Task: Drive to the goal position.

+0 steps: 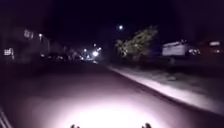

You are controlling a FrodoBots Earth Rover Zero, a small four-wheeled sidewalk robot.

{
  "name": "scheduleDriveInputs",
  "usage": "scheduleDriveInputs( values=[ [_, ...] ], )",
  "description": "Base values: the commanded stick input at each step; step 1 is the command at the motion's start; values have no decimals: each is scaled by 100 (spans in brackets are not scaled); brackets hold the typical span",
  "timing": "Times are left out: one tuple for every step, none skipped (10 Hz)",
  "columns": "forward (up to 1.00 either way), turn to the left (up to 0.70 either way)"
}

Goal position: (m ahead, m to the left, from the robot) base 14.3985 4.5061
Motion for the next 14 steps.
scheduleDriveInputs(
  values=[
    [70, 0],
    [70, 0],
    [70, 0],
    [70, 0],
    [70, 0],
    [70, 0],
    [70, 0],
    [70, 0],
    [70, 0],
    [70, 0],
    [70, 0],
    [70, 0],
    [70, 0],
    [70, 0]
  ],
)
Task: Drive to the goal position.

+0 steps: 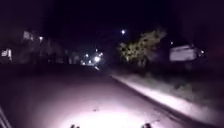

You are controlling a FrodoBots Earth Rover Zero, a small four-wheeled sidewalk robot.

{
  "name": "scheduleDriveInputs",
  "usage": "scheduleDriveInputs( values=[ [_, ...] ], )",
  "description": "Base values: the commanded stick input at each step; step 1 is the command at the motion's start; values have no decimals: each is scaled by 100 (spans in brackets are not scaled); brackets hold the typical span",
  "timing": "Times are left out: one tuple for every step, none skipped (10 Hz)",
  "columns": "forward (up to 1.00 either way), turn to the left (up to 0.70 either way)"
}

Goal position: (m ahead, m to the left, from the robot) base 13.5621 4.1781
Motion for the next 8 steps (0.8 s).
scheduleDriveInputs(
  values=[
    [70, 0],
    [70, 0],
    [70, 0],
    [70, 0],
    [70, 0],
    [70, 0],
    [70, 0],
    [70, 0]
  ],
)
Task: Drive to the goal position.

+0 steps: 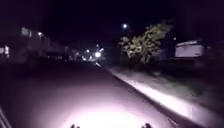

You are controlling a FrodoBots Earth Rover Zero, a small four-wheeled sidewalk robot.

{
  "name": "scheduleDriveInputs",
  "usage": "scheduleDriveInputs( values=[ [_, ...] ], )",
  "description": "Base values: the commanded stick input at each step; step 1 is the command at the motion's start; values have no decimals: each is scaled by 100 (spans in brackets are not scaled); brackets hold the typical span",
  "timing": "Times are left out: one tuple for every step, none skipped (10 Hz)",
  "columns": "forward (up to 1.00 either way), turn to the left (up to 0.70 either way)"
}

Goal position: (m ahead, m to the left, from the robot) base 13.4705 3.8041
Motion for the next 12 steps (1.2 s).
scheduleDriveInputs(
  values=[
    [70, 0],
    [70, 0],
    [70, 18],
    [70, 15],
    [70, 0],
    [70, 0],
    [70, 24],
    [70, 22],
    [70, 6],
    [70, 21],
    [70, 26],
    [70, 9]
  ],
)
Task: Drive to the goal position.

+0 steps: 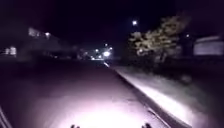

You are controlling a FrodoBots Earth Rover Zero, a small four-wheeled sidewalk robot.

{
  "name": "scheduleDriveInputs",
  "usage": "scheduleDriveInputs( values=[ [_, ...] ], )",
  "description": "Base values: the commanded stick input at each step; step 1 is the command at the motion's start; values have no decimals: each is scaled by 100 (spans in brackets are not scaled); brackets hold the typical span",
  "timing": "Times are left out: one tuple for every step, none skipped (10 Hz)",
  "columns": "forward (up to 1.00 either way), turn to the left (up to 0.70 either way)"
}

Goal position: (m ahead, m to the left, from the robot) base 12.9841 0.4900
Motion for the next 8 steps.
scheduleDriveInputs(
  values=[
    [70, 0],
    [70, 0],
    [70, 0],
    [70, 0],
    [70, 0],
    [70, 0],
    [70, 0],
    [70, 0]
  ],
)
